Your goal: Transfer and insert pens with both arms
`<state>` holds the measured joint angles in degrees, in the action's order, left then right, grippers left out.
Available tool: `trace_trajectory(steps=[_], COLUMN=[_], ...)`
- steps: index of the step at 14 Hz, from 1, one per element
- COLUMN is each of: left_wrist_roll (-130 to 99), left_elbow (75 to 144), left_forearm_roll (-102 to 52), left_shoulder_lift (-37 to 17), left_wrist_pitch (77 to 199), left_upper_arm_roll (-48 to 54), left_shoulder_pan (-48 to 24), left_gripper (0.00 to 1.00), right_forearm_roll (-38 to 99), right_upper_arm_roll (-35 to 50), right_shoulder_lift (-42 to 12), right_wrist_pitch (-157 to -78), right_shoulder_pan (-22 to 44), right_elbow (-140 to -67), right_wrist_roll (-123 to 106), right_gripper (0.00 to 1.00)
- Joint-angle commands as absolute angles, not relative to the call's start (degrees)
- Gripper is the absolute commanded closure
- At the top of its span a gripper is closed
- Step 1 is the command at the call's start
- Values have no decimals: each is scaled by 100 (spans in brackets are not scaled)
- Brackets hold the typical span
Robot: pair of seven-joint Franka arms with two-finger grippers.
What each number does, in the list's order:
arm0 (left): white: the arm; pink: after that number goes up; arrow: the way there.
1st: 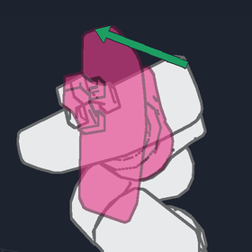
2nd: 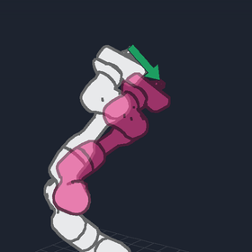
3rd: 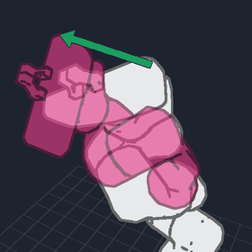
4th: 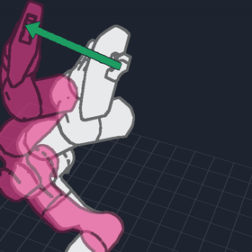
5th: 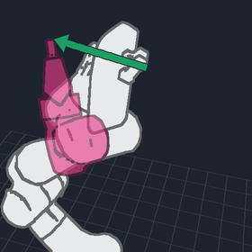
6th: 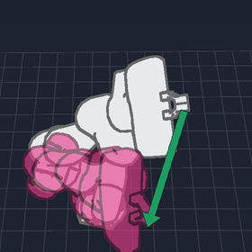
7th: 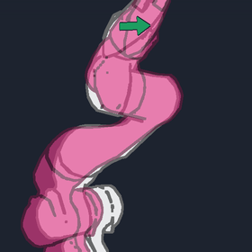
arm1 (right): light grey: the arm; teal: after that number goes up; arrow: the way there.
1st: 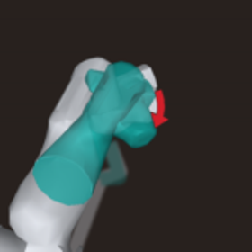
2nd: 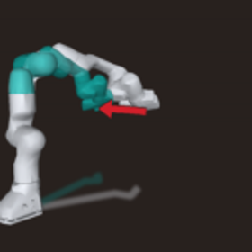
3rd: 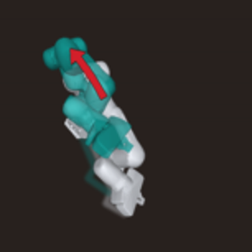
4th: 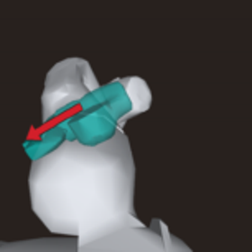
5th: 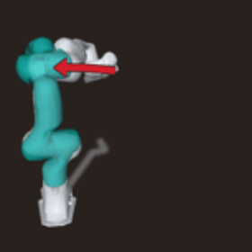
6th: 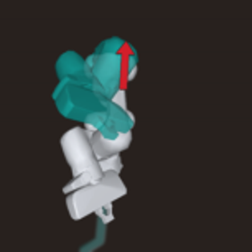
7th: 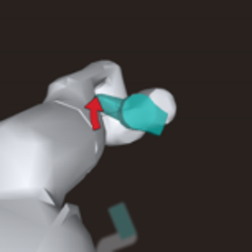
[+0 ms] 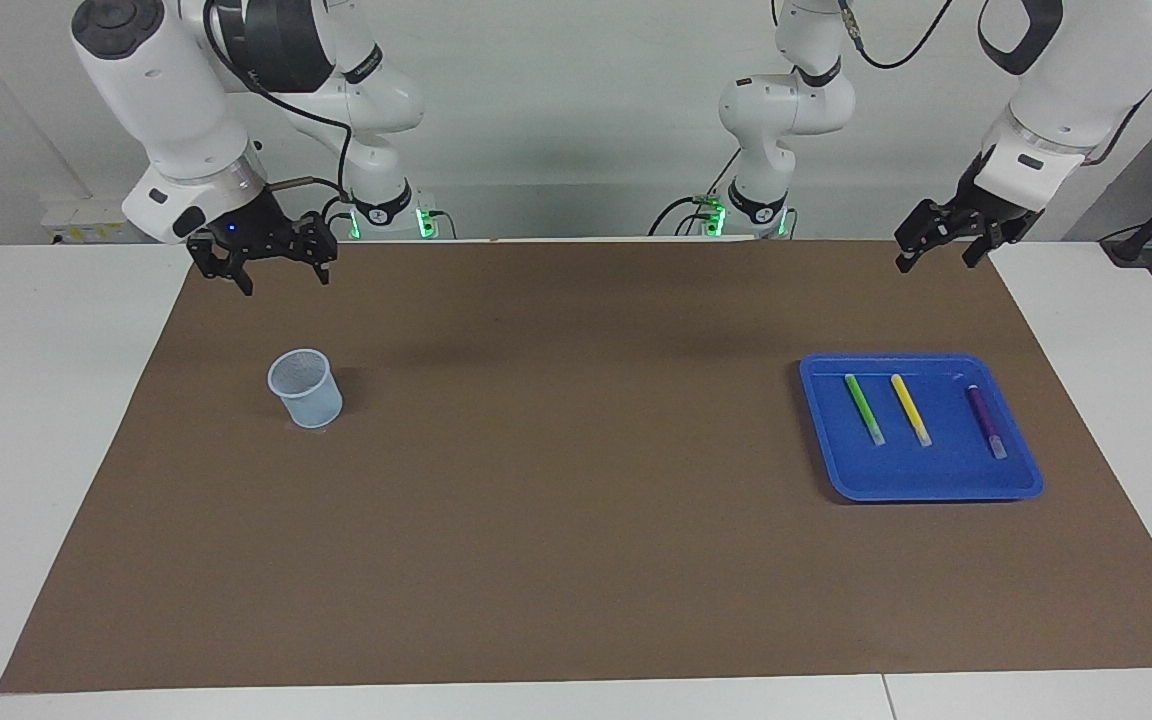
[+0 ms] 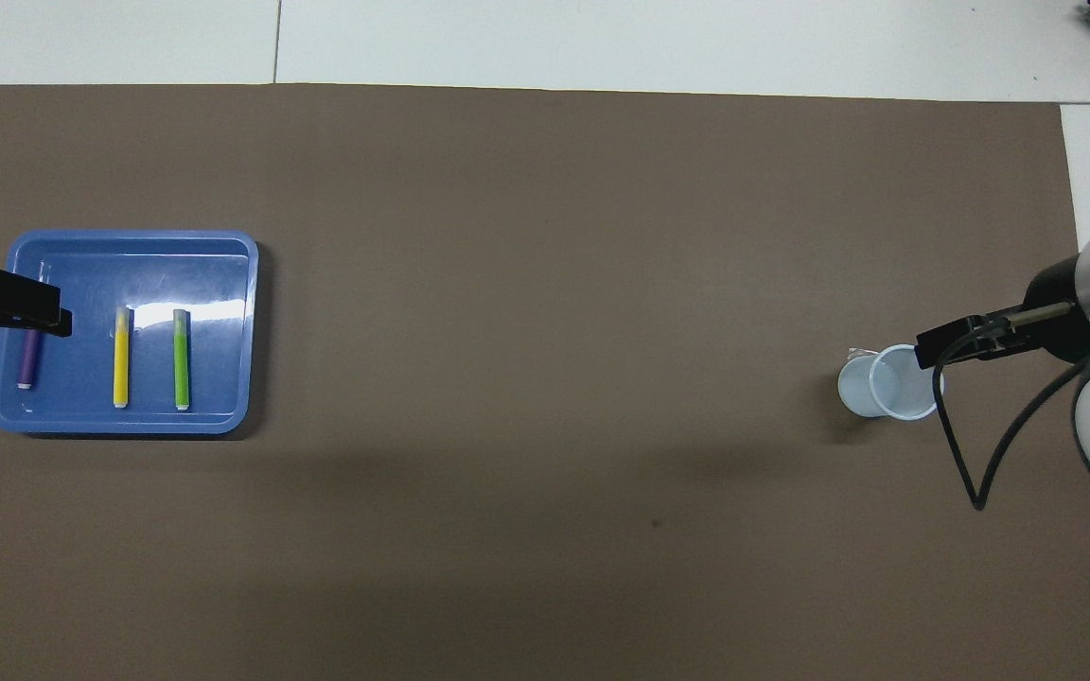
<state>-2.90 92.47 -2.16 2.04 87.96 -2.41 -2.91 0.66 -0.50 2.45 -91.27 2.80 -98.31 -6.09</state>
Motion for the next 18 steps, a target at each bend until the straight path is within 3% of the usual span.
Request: trace_trajectory(steps=[1, 18], left_wrist_roll=[-246, -316], left_elbow=[9088, 9246], left_forearm_roll=[-343, -325], left_shoulder_lift=[132, 255], left_wrist_pitch=[8710, 9017], left_upper_arm_roll=[-228, -255], left_shoulder_pan=[-220, -202], left_gripper=[0, 0], right_forearm_roll=[123, 123], right_upper_arm_roll=[-62, -62], right_shoulder_lift=[237, 237], right_wrist_pitch=[-9097, -9097], right_shoulder_pan=[255, 255], right_elbow=[-9791, -9791], right_wrist_roll=[-686, -686], right_gripper=[0, 0])
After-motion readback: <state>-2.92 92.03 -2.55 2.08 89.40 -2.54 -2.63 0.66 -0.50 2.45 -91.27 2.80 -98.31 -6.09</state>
